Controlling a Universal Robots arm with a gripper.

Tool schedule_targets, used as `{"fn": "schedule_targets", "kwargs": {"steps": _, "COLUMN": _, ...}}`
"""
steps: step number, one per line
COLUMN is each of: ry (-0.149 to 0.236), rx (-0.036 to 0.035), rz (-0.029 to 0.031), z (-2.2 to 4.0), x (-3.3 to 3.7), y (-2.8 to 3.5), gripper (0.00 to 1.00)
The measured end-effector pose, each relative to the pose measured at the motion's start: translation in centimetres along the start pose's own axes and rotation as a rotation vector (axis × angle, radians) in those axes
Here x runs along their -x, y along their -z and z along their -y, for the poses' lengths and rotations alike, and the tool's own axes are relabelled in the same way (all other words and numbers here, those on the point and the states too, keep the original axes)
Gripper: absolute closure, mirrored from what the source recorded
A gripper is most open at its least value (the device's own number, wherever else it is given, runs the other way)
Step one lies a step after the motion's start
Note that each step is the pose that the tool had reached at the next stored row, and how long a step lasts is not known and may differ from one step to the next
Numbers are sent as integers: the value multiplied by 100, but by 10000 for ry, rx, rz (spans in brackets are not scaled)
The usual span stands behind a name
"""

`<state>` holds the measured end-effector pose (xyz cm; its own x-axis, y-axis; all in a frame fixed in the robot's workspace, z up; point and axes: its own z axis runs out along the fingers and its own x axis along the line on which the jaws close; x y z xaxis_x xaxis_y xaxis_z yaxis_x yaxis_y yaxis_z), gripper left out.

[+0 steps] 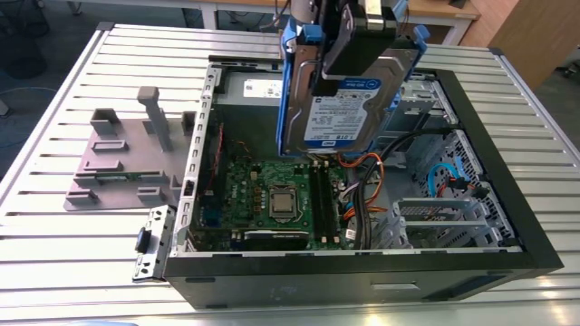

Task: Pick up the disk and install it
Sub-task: 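Pick up the disk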

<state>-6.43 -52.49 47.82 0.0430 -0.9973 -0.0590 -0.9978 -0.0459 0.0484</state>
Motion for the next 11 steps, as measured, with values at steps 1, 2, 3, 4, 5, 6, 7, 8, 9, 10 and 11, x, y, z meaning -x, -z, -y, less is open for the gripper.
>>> {"fn": "schedule_targets", "kwargs": {"steps": 1, "ry": 0, "rx": 0, "rz": 0, "z": 2, "x": -2, "y": 0, "gripper": 63}}
{"fn": "schedule_targets", "kwargs": {"steps": 2, "ry": 0, "rx": 0, "rz": -2, "z": 4, "x": -5, "y": 0, "gripper": 63}}
{"fn": "schedule_targets", "kwargs": {"steps": 3, "ry": 0, "rx": 0, "rz": -1, "z": 5, "x": -7, "y": 0, "gripper": 63}}
{"fn": "schedule_targets", "kwargs": {"steps": 4, "ry": -1, "rx": 0, "rz": -1, "z": 6, "x": -9, "y": 0, "gripper": 63}}
{"fn": "schedule_targets", "kwargs": {"steps": 5, "ry": 0, "rx": 0, "rz": 0, "z": 8, "x": -11, "y": -1, "gripper": 63}}
{"fn": "schedule_targets", "kwargs": {"steps": 6, "ry": 0, "rx": 0, "rz": -1, "z": 9, "x": -13, "y": 0, "gripper": 63}}
{"fn": "schedule_targets", "kwargs": {"steps": 7, "ry": 0, "rx": 0, "rz": -1, "z": 10, "x": -15, "y": 0, "gripper": 63}}
{"fn": "schedule_targets", "kwargs": {"steps": 8, "ry": -1, "rx": 0, "rz": -1, "z": 12, "x": -17, "y": -1, "gripper": 63}}
{"fn": "schedule_targets", "kwargs": {"steps": 9, "ry": 0, "rx": 0, "rz": 0, "z": 13, "x": -19, "y": -1, "gripper": 63}}
{"fn": "schedule_targets", "kwargs": {"steps": 10, "ry": 0, "rx": 0, "rz": 0, "z": 14, "x": -21, "y": -1, "gripper": 63}}
{"fn": "schedule_targets", "kwargs": {"steps": 11, "ry": 0, "rx": 0, "rz": -1, "z": 16, "x": -23, "y": -1, "gripper": 63}}
